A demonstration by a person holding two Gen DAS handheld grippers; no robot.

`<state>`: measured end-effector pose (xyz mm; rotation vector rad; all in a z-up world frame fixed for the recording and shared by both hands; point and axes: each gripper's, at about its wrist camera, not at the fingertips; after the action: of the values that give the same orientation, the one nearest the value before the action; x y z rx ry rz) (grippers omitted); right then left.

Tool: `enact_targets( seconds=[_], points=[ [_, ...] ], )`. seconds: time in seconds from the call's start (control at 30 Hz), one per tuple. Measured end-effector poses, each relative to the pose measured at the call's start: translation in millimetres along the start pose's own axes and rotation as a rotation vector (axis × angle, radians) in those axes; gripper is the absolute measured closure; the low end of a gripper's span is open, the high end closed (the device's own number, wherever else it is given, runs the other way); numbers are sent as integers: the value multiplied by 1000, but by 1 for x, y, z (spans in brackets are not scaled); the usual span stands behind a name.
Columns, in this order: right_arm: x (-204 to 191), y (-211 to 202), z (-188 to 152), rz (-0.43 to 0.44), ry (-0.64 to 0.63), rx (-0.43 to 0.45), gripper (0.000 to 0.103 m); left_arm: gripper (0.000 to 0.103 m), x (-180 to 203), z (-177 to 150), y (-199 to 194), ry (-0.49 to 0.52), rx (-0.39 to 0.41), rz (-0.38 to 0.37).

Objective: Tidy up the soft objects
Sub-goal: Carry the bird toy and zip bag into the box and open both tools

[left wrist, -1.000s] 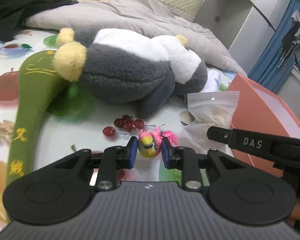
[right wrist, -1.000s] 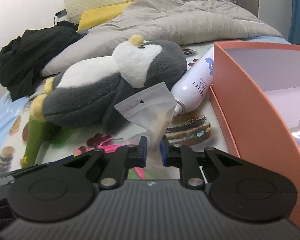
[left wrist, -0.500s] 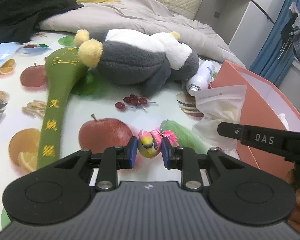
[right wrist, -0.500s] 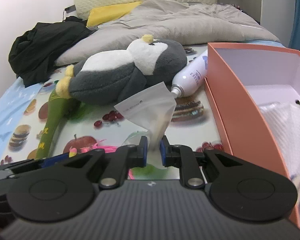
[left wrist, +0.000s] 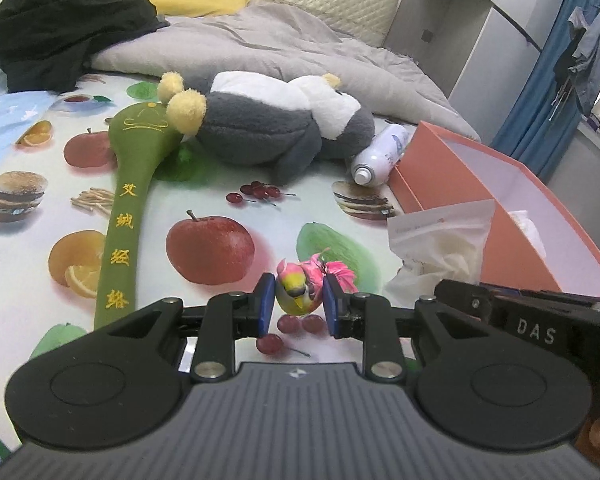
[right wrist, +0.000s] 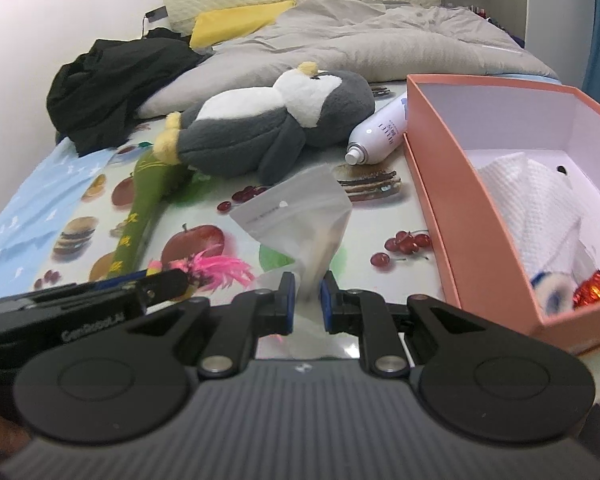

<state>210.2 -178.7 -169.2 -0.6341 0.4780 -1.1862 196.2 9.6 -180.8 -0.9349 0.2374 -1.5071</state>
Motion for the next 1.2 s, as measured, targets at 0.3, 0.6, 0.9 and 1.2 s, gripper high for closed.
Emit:
enact_targets(
  seconds=[0.3,0.6,0.9,1.2],
  points=[
    [5,-33,-13,-19,19,29,86,73,8,-7,-27,-16,-25,-9],
    [15,-54,-5,-3,8,66,86,73,28,4,-43,16,-39,-32],
    [36,-77,14,-24,32,142,86,73,68,33,-53,68,-19,-70],
    [59,-105,39,-83,29,227,86,73,111,58,-61,111,16,-115]
  ],
)
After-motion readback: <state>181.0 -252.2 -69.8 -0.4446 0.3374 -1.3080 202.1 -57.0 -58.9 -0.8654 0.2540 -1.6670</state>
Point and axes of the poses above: each gripper's, at about its wrist camera, not at the fingertips, and y roughly the way its jaws point, x to its right, z to its top, and after that the axes turned 12 degrees about -y, right-handed
